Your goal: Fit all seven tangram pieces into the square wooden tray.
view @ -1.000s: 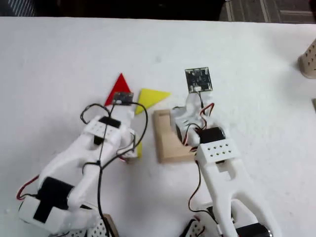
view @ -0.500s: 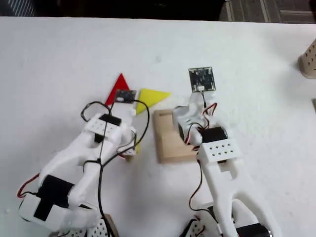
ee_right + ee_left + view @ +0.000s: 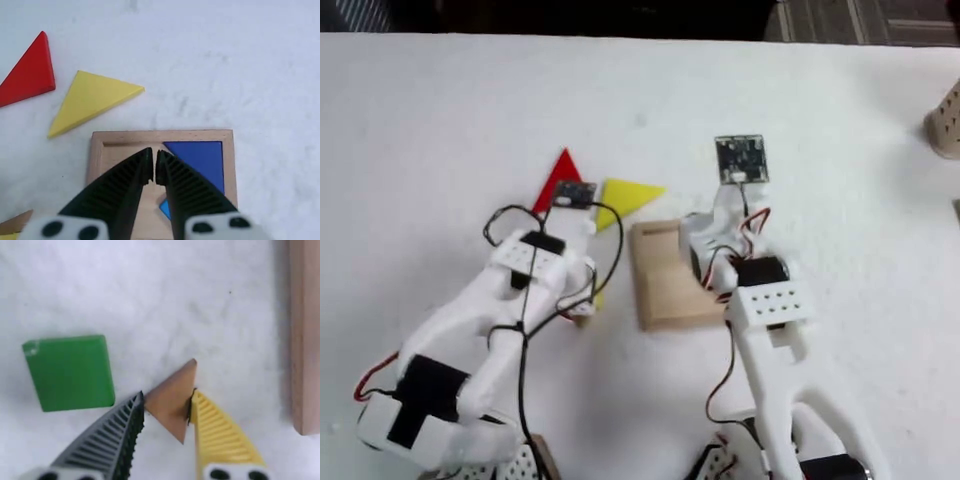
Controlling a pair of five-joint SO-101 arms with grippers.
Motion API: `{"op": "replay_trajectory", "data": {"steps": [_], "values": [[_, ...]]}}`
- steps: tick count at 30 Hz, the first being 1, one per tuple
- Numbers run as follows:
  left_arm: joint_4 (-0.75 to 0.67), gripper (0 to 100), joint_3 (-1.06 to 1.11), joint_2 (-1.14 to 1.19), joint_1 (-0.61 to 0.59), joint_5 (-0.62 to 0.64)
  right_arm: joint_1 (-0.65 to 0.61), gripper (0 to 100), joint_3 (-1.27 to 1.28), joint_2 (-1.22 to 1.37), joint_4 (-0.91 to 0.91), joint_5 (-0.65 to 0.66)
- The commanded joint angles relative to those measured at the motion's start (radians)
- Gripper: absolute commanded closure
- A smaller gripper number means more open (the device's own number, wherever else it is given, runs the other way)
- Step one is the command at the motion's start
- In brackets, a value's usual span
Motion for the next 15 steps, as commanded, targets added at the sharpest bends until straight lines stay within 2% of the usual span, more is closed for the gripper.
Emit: {"op": "replay_trajectory", "data": {"steps": [1, 15], "values": [[-0.015, 88, -0.06, -0.007, -0.07, -0.012, 0.021, 97.4, -0.032, -0.013, 0.005, 0.012], [-0.011, 88, -0.094, -0.036, -0.093, -0.035, 0.027, 97.4, -0.034, -0.013, 0.005, 0.012]]}}
